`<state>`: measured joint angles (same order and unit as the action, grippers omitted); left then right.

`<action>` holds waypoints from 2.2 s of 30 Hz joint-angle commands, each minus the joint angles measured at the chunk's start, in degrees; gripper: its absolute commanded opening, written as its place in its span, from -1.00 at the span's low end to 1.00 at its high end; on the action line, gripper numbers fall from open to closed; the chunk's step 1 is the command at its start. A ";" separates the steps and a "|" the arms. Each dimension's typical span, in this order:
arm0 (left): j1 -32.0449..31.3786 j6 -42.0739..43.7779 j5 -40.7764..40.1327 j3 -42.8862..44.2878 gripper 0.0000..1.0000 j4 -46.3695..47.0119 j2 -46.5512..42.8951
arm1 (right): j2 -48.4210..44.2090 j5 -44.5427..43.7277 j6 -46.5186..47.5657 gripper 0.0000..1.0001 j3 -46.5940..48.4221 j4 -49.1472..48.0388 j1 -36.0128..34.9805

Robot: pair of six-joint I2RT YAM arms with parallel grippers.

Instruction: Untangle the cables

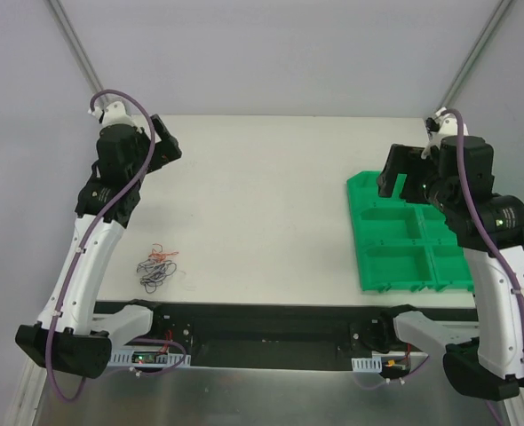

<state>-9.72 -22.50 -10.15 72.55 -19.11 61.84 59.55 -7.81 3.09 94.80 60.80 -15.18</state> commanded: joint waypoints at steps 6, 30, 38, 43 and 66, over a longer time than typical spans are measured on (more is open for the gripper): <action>5.83 -26.77 -10.77 -1.70 0.98 -35.70 7.67 | 2.85 5.70 -1.33 0.92 -1.20 -1.64 0.24; 11.85 -43.34 16.56 -33.81 -0.58 -13.68 9.42 | 0.83 16.61 0.42 0.92 -9.28 -1.03 0.33; -12.76 -27.00 25.76 -9.30 -1.00 -14.46 32.51 | 1.97 17.65 0.42 0.92 -12.01 -0.85 0.33; -19.28 -15.92 34.84 3.02 -1.00 -17.71 42.56 | 2.94 23.71 1.56 0.92 -15.70 -2.08 -0.37; -12.52 -19.08 33.77 -6.21 0.29 -9.45 30.94 | 31.66 37.61 -5.63 0.43 -23.88 -26.25 -17.86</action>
<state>-23.92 -39.75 16.14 65.58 -30.92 88.01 86.87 26.41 -0.71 65.82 38.87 -30.37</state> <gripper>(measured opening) 0.631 0.719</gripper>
